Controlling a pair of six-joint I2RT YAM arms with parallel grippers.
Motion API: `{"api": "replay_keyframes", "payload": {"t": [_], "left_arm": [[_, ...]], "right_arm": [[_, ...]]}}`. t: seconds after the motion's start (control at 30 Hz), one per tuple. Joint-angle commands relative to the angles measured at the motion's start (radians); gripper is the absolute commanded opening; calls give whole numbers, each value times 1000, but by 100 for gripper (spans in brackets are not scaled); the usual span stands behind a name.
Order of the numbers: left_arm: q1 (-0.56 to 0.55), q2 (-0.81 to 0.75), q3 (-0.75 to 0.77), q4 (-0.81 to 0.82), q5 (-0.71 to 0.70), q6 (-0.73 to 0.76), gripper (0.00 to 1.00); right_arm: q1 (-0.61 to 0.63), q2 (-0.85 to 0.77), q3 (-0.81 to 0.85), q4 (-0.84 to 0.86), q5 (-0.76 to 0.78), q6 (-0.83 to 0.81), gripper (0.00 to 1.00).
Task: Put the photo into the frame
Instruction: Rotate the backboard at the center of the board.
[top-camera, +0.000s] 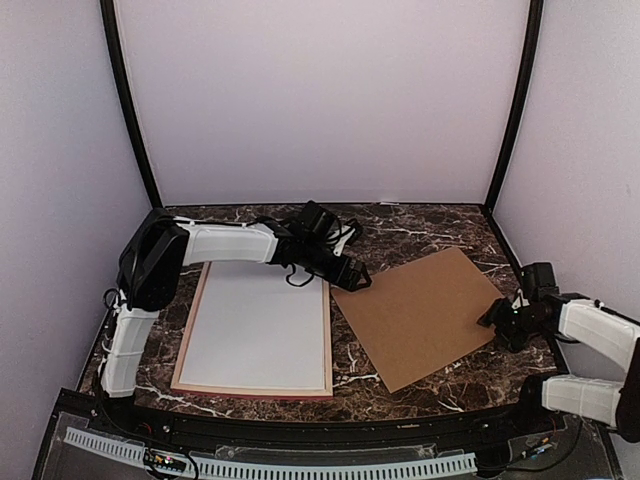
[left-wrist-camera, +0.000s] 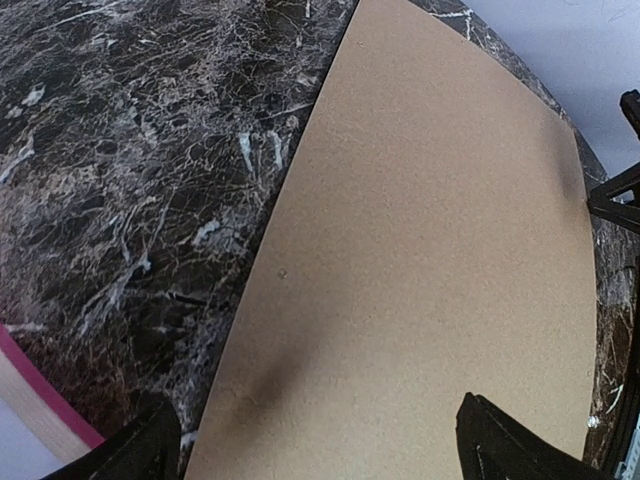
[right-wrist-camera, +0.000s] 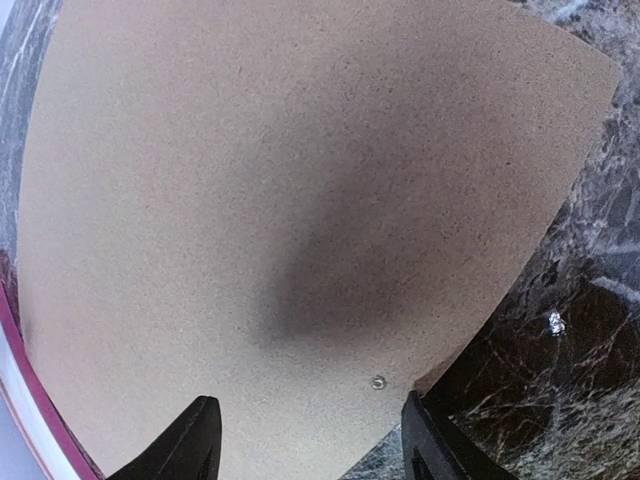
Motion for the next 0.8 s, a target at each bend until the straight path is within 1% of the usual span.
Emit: {"api": "replay_keyframes", "payload": {"t": [0.0, 0.27, 0.47, 0.6, 0.77], "left_arm": [[-4, 52, 112, -59, 23, 32, 99], [-4, 187, 258, -135, 46, 11, 98], [-6, 210, 269, -160, 71, -5, 94], [-11, 212, 267, -194, 80, -13, 90], [-25, 185, 235, -236, 123, -31, 81]], "right_arm": [[9, -40, -66, 24, 6, 56, 63], [9, -24, -67, 53, -20, 75, 62], [9, -12, -71, 83, -12, 80, 63], [9, 69, -37, 142, -15, 65, 62], [9, 223, 52, 198, -3, 10, 63]]}}
